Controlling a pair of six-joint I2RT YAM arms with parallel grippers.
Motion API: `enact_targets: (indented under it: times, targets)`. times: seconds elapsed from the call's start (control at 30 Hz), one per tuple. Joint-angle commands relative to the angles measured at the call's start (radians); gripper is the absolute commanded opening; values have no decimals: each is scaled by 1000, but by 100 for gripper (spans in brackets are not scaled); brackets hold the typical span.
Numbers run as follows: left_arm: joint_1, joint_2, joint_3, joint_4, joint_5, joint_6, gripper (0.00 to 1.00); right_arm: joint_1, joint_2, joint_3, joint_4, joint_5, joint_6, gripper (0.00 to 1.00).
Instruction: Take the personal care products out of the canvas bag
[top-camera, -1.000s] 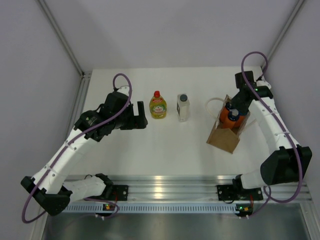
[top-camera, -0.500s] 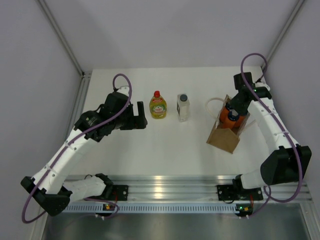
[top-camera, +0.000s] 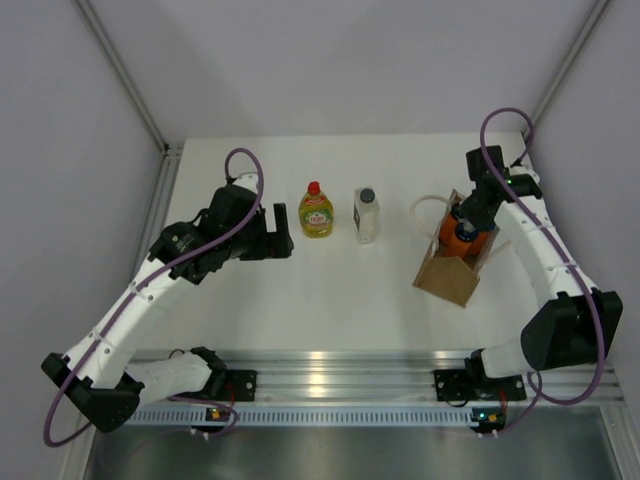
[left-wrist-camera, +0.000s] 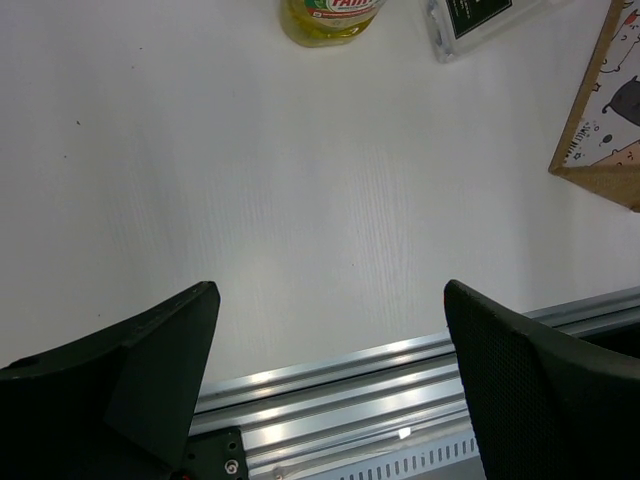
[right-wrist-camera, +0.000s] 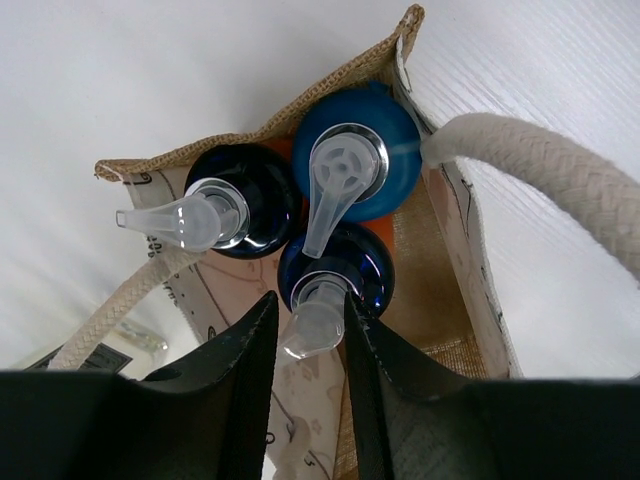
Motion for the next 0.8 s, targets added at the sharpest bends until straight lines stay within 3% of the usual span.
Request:
enact_targets:
  times: [0.0, 0.33, 0.47, 0.77]
  targets:
    - [-3, -19, 1, 16, -11, 4, 98, 14, -4, -5, 31, 20, 18, 30]
    - [-3, -11, 1, 14, -15, 6, 98, 16, -7, -23, 31, 23, -4, 24]
    - [-3, -6, 3, 16, -18, 9, 98, 16, -4, -32, 33, 14, -9, 29]
    - [-3, -15, -5, 16, -28, 10, 98, 17, 5, -31, 33, -9, -21, 30]
